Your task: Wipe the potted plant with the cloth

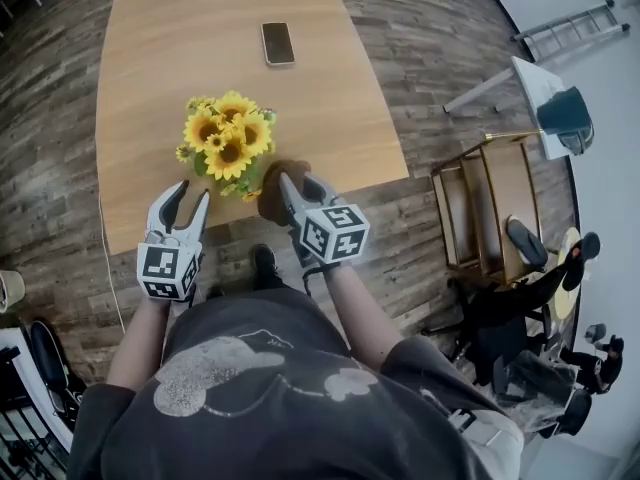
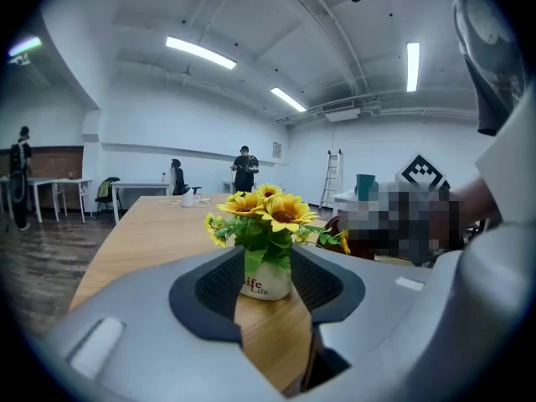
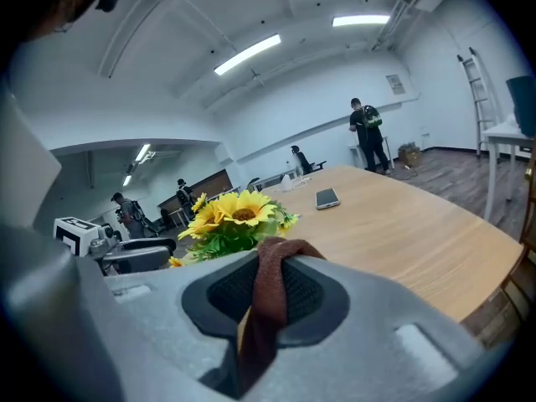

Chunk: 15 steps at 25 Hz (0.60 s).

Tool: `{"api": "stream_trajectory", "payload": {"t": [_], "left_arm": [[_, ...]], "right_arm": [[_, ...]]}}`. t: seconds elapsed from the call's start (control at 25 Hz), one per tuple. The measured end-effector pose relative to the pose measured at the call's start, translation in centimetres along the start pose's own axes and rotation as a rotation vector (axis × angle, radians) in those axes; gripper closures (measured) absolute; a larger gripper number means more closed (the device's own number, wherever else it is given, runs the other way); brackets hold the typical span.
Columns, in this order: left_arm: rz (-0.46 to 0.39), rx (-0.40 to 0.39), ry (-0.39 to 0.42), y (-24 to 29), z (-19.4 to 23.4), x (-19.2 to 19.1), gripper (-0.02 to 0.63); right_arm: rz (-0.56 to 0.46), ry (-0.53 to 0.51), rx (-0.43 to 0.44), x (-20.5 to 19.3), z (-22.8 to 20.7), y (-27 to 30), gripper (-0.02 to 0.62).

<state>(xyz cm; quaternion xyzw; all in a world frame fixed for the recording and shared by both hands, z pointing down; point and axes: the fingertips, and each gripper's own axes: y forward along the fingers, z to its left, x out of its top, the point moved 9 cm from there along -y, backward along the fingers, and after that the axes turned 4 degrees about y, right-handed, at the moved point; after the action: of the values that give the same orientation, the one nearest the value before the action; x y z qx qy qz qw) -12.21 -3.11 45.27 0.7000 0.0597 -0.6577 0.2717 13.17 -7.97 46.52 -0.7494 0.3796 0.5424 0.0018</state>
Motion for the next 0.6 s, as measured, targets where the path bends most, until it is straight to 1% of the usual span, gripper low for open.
{"api": "stream_trajectory", "payload": {"t": [0.08, 0.12, 0.2, 0.32, 0.52, 0.6], "left_arm": [[0.008, 0.032, 0.078, 0.9, -0.1, -0.7, 0.357], [0.014, 0.046, 0.127, 1.2, -0.2, -1.1, 0.334], [0.03, 0.066, 0.191, 1.8, -0.5, -1.8, 0.321], [0.077, 0.101, 0.204, 2.7, -0.6, -3.0, 0.291], [0.141, 0.144, 0.217, 4.7, -0.2, -4.3, 0.236], [0.158, 0.148, 0.199, 5.5, -0.1, -4.6, 0.179]], "right_arm": [[0.016, -0.016, 0.02, 0.3, -0.8, 0.9, 0.551], [0.024, -0.023, 0.033, 0.4, -1.2, 1.2, 0.551], [0.044, -0.038, 0.066, 0.6, -1.8, 1.9, 0.551], [0.084, -0.063, 0.115, 0.6, -2.5, 2.9, 0.551], [0.186, -0.107, 0.197, 0.2, -3.3, 5.4, 0.551], [0.208, -0.119, 0.201, 0.2, -3.8, 6.3, 0.551]]}}
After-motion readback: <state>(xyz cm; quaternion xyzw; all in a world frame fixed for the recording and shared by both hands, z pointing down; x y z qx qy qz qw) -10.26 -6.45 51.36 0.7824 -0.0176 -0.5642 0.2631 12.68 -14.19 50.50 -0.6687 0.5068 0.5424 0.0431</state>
